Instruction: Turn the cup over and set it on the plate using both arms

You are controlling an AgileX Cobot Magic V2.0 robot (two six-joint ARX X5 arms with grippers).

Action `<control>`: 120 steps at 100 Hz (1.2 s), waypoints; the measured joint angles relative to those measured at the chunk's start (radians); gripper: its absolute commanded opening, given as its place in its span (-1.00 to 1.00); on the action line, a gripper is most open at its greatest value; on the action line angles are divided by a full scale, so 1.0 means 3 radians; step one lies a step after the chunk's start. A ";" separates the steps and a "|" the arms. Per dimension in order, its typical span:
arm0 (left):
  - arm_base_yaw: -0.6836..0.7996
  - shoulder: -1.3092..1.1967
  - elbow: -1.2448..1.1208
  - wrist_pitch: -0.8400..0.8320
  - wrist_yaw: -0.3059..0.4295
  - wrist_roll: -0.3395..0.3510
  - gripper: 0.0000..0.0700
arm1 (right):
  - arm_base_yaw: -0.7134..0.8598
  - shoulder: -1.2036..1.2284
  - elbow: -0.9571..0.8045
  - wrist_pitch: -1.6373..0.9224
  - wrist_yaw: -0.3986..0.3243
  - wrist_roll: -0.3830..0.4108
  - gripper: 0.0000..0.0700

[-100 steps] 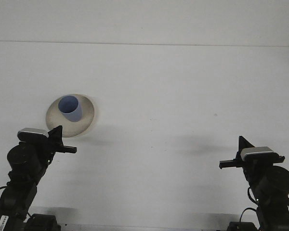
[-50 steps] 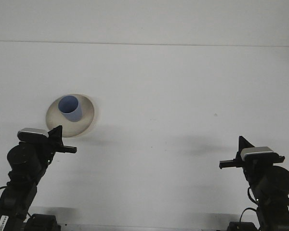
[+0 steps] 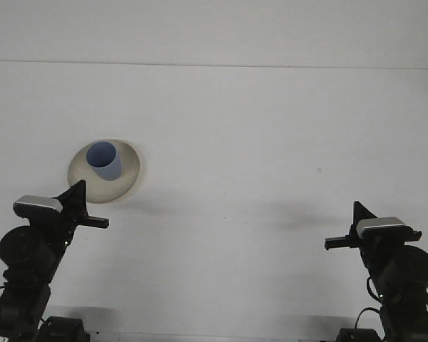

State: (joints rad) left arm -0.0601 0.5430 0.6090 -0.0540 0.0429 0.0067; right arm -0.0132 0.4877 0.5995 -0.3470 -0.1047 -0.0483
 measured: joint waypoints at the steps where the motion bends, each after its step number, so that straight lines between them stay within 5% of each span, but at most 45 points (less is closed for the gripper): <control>1: 0.0000 -0.0022 -0.0017 0.0020 0.0000 0.0000 -0.97 | 0.0000 0.0000 0.0000 0.0000 -0.0001 0.0000 -1.00; 25: 0.0000 -0.0619 -0.0743 0.0528 0.0001 0.0009 -0.97 | 0.0000 0.0000 0.0000 0.0000 -0.0001 0.0000 -1.00; 61: 0.0000 -0.1522 -0.1699 0.0500 0.0000 0.0008 -0.97 | -0.0001 0.0000 0.0000 0.0000 -0.0001 0.0000 -1.00; 120: 0.0033 -0.1792 -0.1916 0.0678 0.0004 0.0008 -0.97 | -0.0001 0.0000 0.0000 0.0001 -0.0001 0.0000 -1.00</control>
State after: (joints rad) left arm -0.0502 0.0055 0.0341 0.1493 0.0441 0.0090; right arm -0.0135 0.4877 0.5995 -0.3466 -0.1051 -0.0483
